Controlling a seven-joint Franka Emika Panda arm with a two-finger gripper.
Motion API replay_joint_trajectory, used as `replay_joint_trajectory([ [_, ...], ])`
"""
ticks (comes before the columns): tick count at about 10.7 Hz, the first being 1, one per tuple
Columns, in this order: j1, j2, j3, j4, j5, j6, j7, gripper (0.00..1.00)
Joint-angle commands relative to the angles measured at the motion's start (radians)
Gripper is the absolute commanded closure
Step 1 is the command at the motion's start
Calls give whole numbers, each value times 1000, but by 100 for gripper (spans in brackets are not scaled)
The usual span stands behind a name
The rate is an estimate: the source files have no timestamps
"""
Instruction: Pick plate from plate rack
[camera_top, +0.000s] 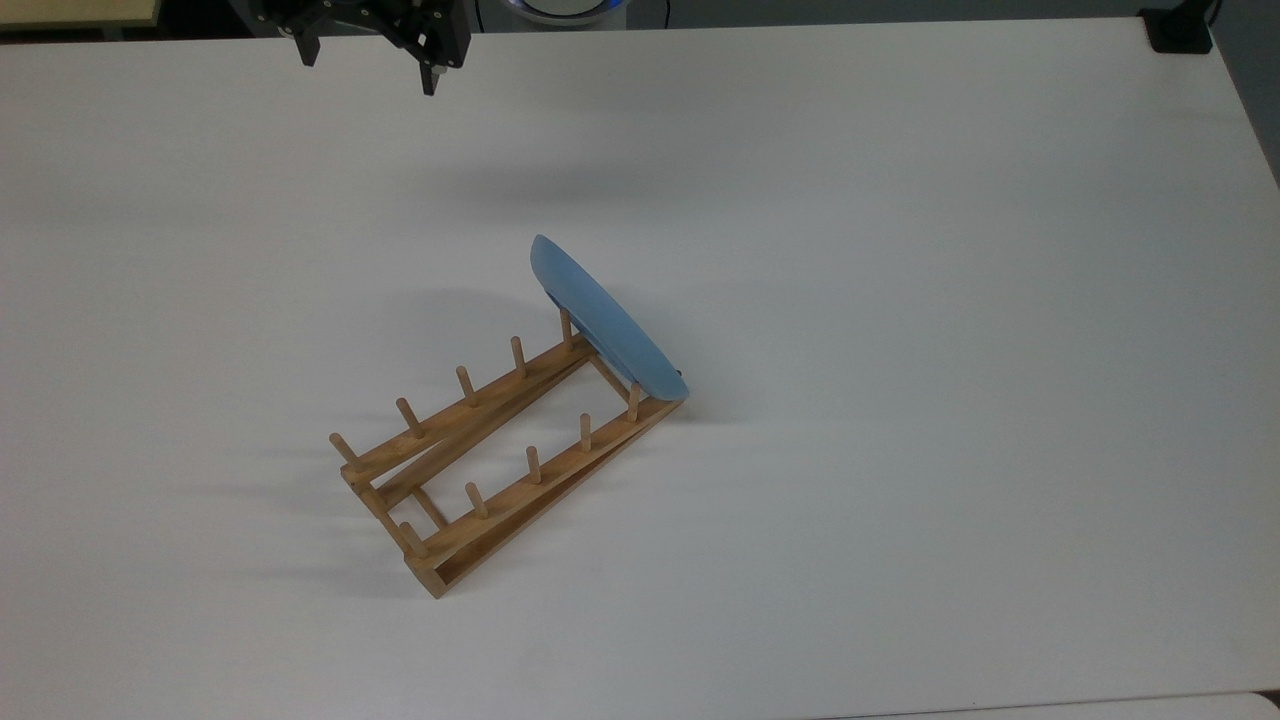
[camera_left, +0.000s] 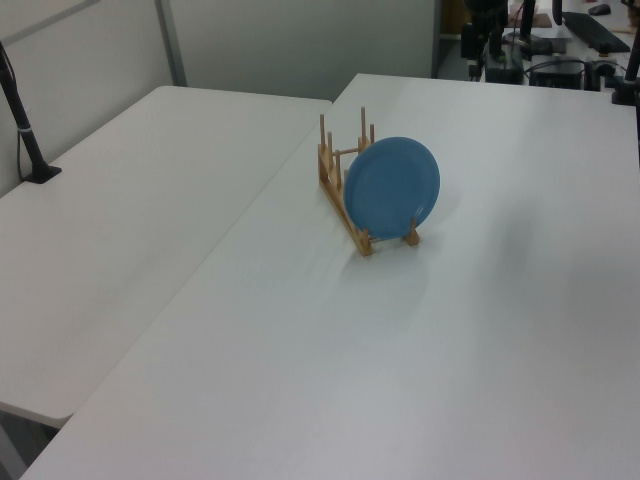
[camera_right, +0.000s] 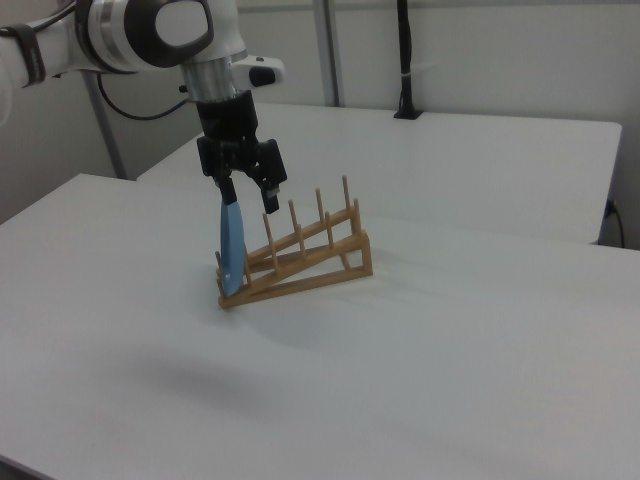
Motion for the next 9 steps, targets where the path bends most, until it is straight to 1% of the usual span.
replay_joint_trajectory([
  [1, 19, -28, -7, 2, 4, -91, -13, 0],
  [3, 10, -27, -13, 7, 24, -102, -79, 0],
  [4, 8, -28, -16, 7, 62, -105, -93, 0],
  [5, 6, -25, -16, 7, 73, -113, -85, 0],
  [7, 0, -15, -14, 7, 84, -104, -85, 0],
  [9, 11, -9, -8, 6, 86, -103, -85, 0],
])
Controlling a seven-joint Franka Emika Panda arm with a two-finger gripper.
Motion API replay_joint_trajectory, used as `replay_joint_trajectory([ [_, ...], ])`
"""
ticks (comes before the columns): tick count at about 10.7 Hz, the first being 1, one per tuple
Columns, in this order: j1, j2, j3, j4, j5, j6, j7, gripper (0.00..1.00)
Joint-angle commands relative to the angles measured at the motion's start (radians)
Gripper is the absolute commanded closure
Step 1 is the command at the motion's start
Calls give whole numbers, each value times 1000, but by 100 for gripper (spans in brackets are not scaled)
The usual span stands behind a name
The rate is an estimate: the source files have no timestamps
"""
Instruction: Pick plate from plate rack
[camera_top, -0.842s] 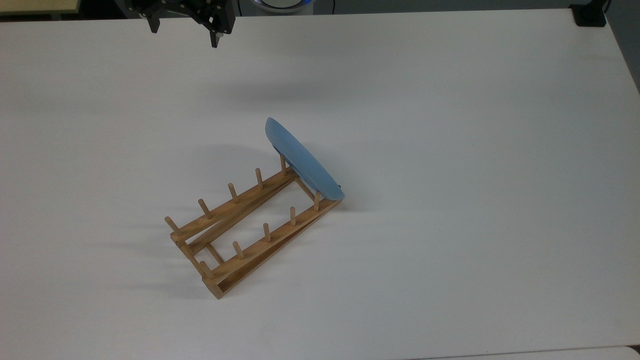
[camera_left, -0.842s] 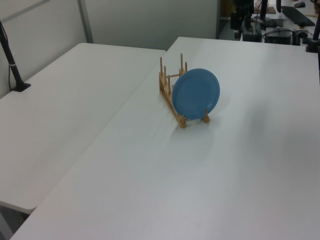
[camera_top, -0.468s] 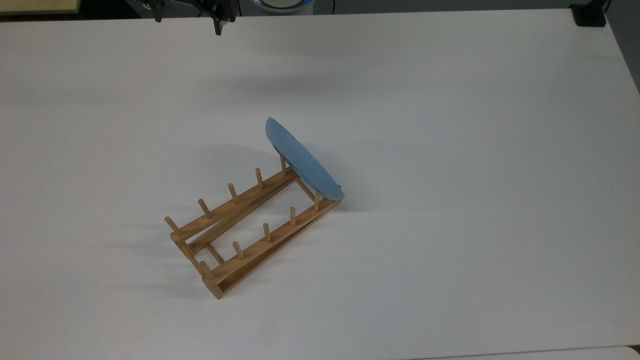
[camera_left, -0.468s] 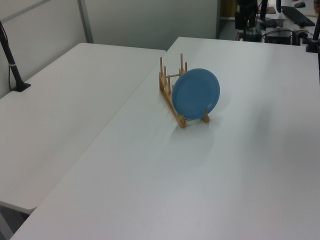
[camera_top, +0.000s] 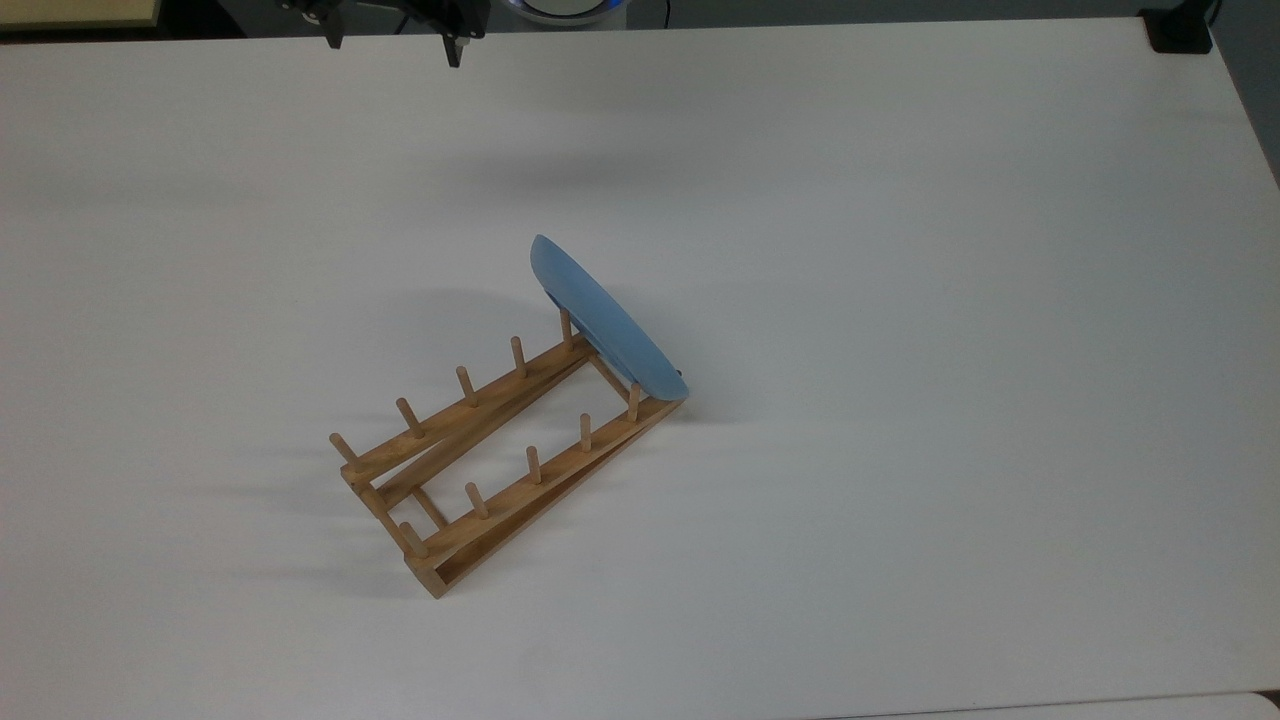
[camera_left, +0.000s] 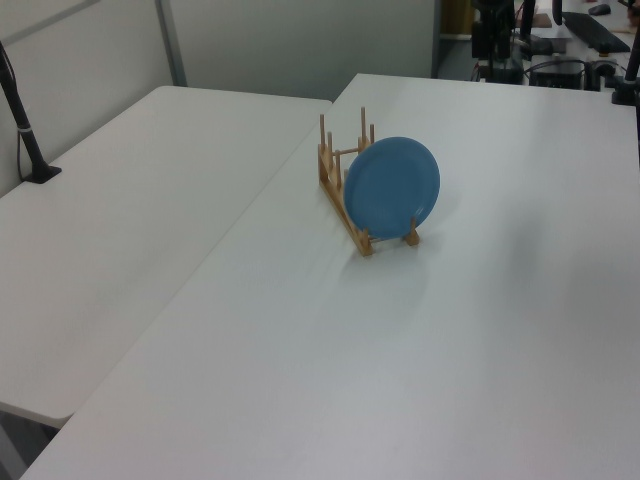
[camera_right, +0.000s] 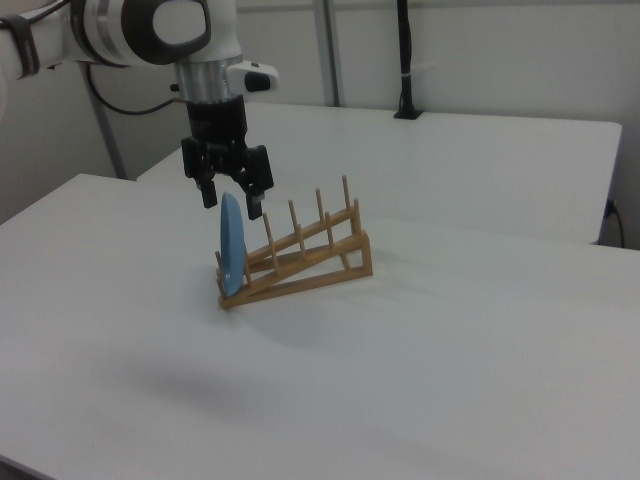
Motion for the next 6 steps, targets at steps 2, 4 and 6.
replay_joint_trajectory([
  [2, 15, 7, -4, 4, 24, -13, -33, 0],
  [4, 27, 39, 7, 6, 9, 20, -45, 0],
  [6, 86, 21, 10, 9, -17, 149, -44, 0],
])
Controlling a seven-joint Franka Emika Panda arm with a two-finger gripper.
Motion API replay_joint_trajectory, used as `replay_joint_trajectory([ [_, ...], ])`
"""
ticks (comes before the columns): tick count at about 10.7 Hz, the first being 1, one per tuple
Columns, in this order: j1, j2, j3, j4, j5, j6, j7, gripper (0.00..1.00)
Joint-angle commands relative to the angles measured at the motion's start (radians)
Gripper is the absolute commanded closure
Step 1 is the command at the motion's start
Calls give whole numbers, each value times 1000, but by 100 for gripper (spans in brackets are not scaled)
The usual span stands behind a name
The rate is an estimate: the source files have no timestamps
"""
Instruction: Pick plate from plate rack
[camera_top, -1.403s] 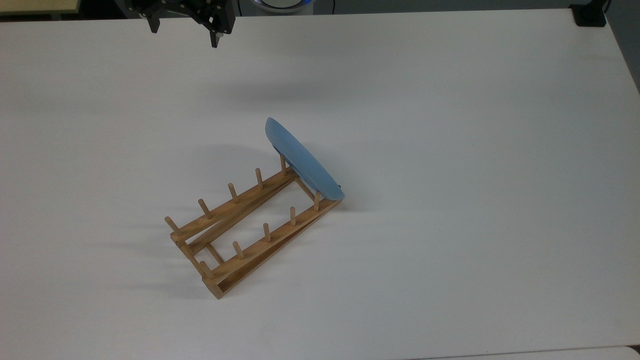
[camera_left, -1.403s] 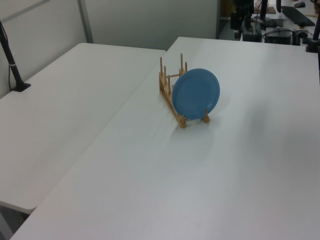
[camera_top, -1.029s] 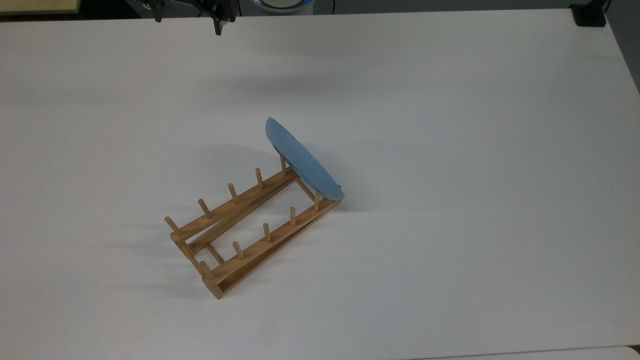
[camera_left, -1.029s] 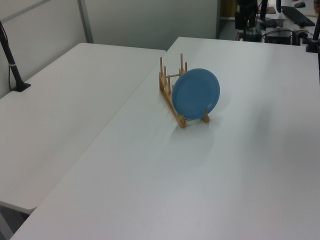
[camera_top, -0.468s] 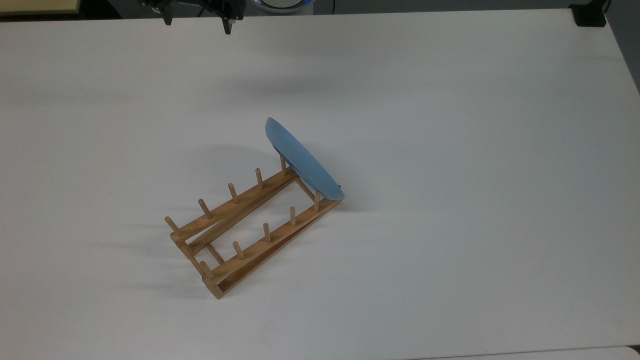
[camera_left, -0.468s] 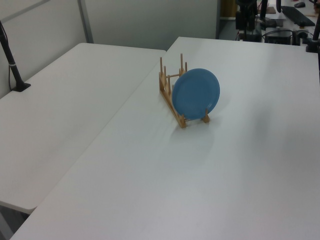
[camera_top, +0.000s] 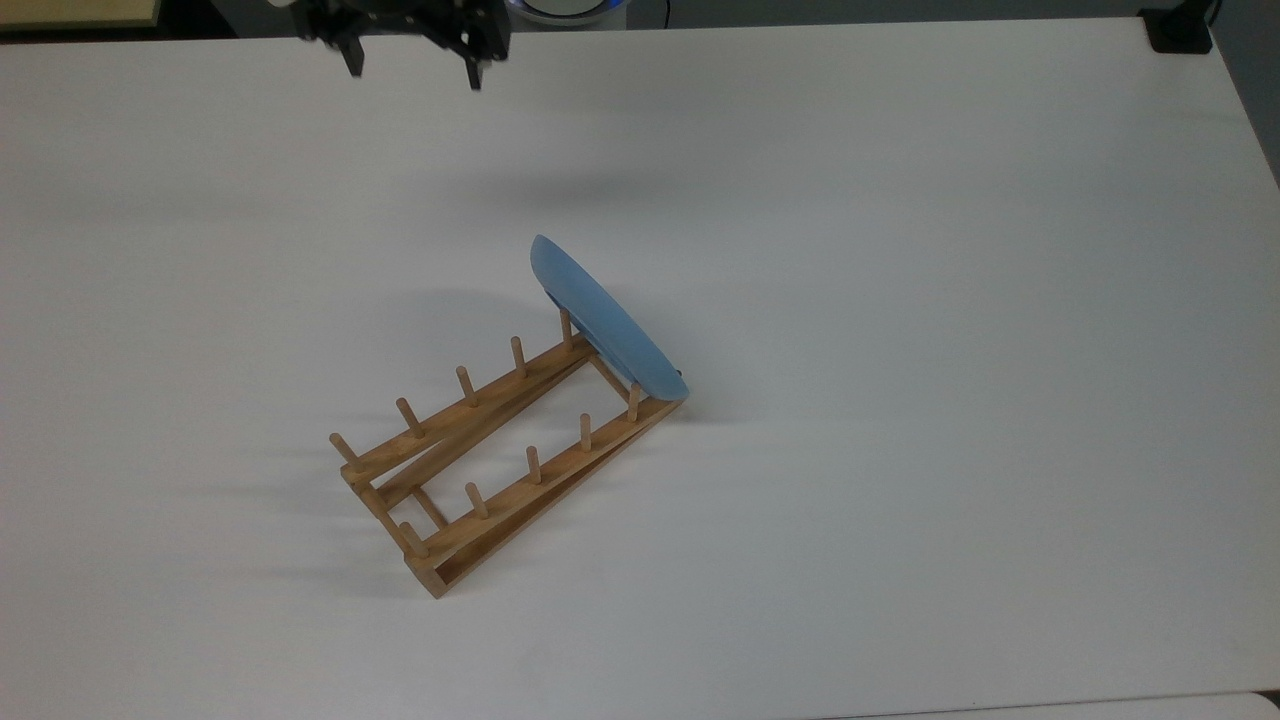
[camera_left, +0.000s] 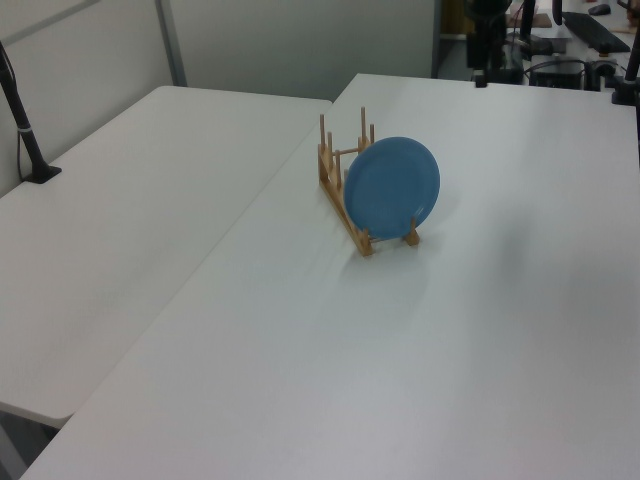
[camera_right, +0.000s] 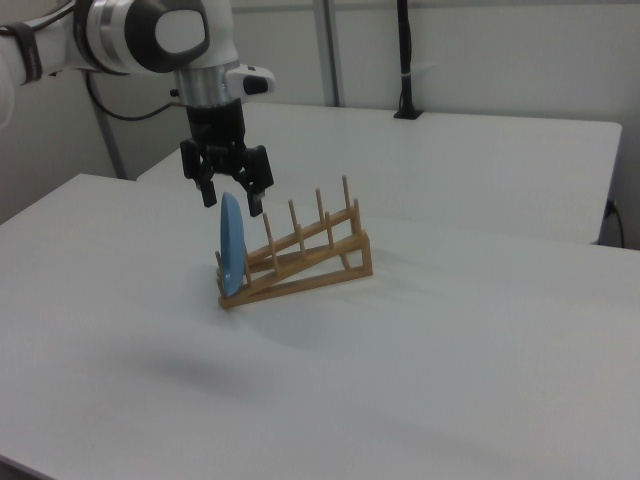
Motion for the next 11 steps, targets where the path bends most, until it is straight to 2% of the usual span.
replay_joint_trajectory([
  [1, 107, -5, 1, 19, -80, 110, -16, 0],
  [2, 162, 7, 4, 31, -129, 170, -13, 0],
  [4, 237, 60, 2, 25, -175, 314, -5, 0],
  [5, 283, 97, 2, 27, -244, 345, 16, 1],
  [6, 319, 117, 1, 27, -316, 409, 48, 8],
  [7, 333, 133, -5, 21, -353, 469, 62, 14],
  [9, 334, 177, -10, 25, -392, 491, 47, 23],
  [11, 339, 207, -8, 2, -433, 540, -6, 42],
])
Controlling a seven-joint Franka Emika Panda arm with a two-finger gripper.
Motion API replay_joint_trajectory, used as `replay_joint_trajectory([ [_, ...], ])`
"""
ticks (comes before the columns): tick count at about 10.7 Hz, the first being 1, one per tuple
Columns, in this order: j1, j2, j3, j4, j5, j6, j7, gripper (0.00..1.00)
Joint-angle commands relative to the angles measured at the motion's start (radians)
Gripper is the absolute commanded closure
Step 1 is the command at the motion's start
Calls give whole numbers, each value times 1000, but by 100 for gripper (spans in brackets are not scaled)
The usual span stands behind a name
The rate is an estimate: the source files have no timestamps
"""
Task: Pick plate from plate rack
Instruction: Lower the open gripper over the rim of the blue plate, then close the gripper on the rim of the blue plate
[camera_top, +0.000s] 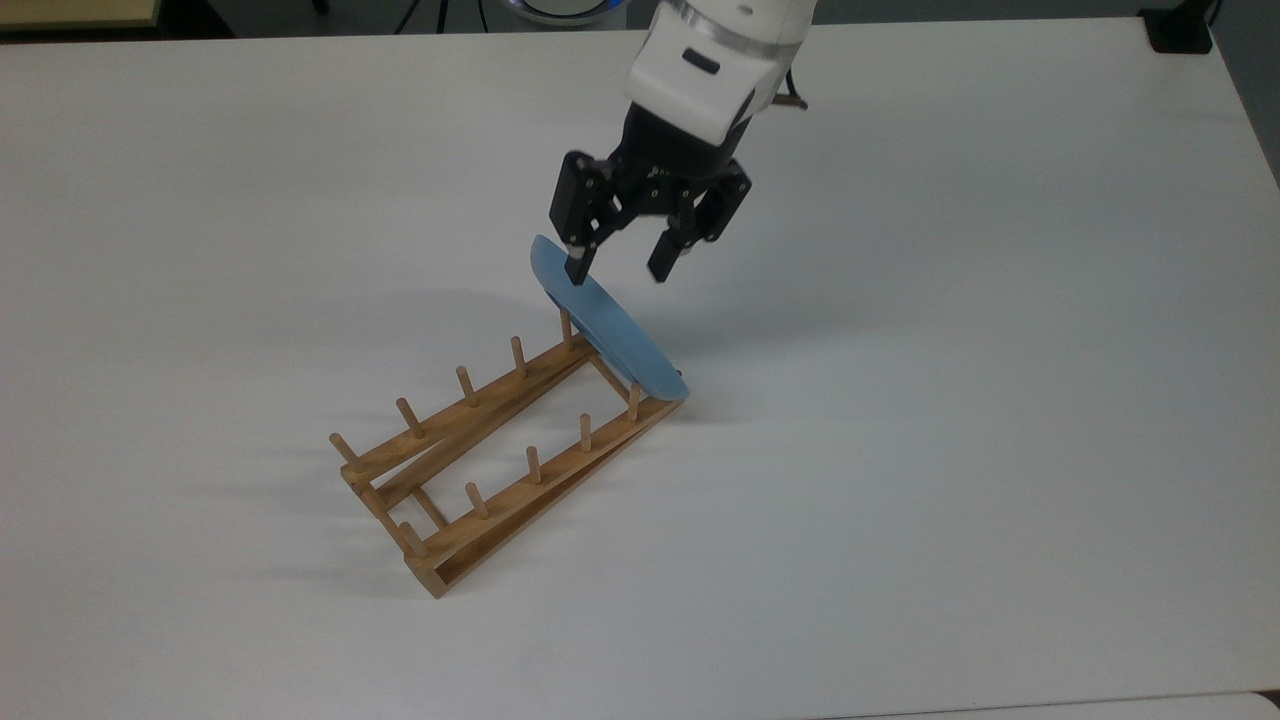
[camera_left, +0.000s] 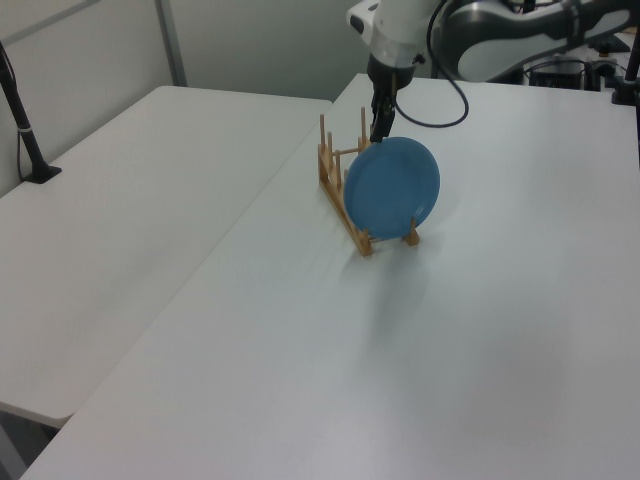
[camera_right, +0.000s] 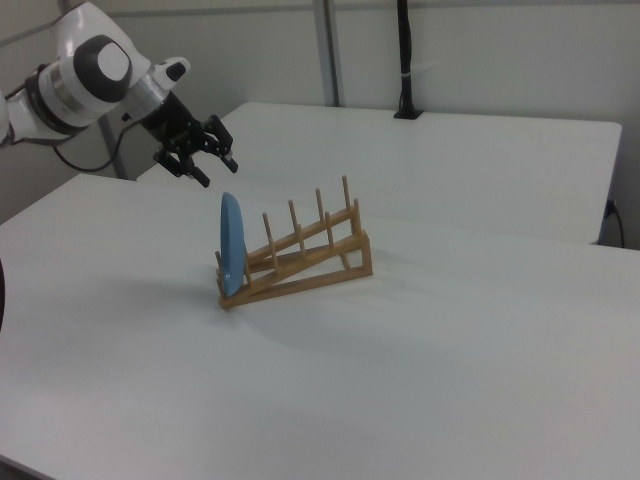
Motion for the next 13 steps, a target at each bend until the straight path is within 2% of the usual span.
replay_joint_trajectory([
  [1, 16, 29, -19, -24, -49, 55, -99, 49],
  [4, 12, 26, -19, -62, -56, 55, -164, 55],
  [6, 13, 23, -19, -87, -94, 53, -164, 67],
  [8, 15, 17, -19, -90, -95, 44, -181, 93],
  [9, 16, 11, -19, -99, -99, 44, -186, 99],
  [13, 18, -46, -17, -95, -99, 41, -203, 100],
])
